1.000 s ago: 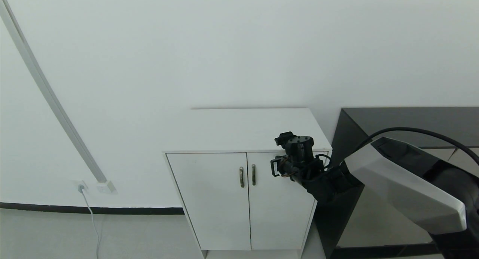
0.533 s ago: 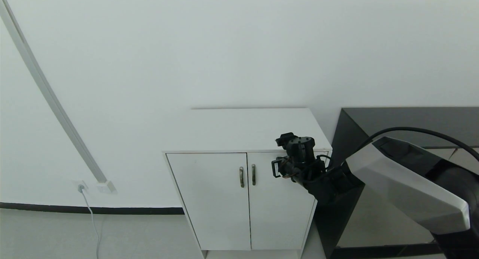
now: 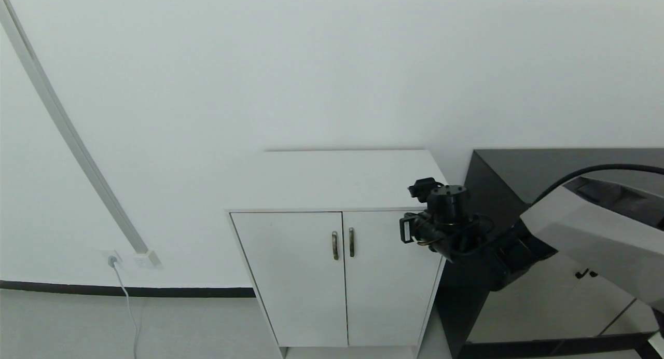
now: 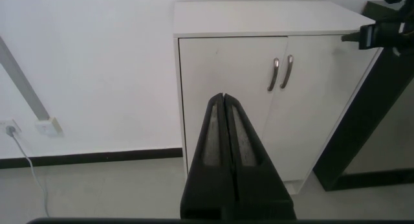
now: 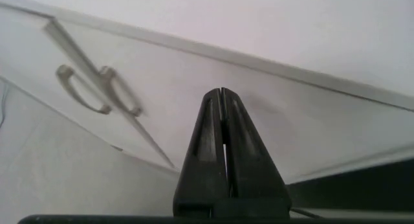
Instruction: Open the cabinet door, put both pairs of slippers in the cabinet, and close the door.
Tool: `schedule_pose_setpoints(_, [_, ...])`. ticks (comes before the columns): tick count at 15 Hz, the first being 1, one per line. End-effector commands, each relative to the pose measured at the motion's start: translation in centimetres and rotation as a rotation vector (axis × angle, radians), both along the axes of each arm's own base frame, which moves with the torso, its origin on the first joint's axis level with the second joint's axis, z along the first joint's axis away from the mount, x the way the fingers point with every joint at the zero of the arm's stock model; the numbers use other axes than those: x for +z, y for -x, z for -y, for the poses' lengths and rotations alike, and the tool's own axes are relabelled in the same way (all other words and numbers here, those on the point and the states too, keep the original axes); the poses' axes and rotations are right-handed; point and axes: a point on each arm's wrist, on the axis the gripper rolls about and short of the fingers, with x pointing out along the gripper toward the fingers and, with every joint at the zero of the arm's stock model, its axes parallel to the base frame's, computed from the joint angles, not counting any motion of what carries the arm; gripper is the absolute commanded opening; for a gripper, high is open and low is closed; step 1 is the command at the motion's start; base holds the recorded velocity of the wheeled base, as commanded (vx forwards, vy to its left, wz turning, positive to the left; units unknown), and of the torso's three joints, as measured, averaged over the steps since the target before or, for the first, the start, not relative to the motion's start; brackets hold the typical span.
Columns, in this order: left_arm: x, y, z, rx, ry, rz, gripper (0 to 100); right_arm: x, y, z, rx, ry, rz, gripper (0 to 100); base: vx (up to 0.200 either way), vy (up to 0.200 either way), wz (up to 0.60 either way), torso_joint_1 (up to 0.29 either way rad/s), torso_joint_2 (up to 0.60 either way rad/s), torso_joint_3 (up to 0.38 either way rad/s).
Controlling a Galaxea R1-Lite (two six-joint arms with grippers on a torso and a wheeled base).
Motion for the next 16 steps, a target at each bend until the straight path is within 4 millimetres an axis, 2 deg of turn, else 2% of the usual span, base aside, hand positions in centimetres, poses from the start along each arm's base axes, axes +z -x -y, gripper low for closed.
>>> schedule_pose_setpoints(1, [0.0,0.0,0.0,0.0,0.0,-0.001,0,2.0,1.3,3.8,-0.067,-0.01,0.024,0,0.0,0.0,0.0,0.0,0.0,0.0])
schedule_pose_setpoints(4, [0.0,0.0,0.0,0.002,0.002,-0.002,0,2.8,3.5,8.6,-0.159,0.0,0.005,0,0.0,0.0,0.0,0.0,0.0,0.0])
schedule_pose_setpoints(7, [0.0,0.0,0.0,0.002,0.002,-0.002,0,3.9,6.1,12.0,-0.228,0.008,-0.007,0,0.0,0.0,0.0,0.0,0.0,0.0])
schedule_pose_setpoints(10, [0.0,0.0,0.0,0.002,0.005,-0.002,0,4.5,9.8,15.7,-0.307,0.04,-0.027,0,0.0,0.0,0.0,0.0,0.0,0.0])
schedule_pose_setpoints(13, [0.0,0.0,0.0,0.002,0.005,-0.002,0,4.5,12.6,18.4,-0.377,0.056,-0.048,0,0.0,0.0,0.0,0.0,0.0,0.0])
schedule_pose_setpoints(16, [0.0,0.0,0.0,0.002,0.005,-0.002,0,4.9,15.7,19.5,-0.368,0.079,-0.039,0,0.0,0.0,0.0,0.0,0.0,0.0])
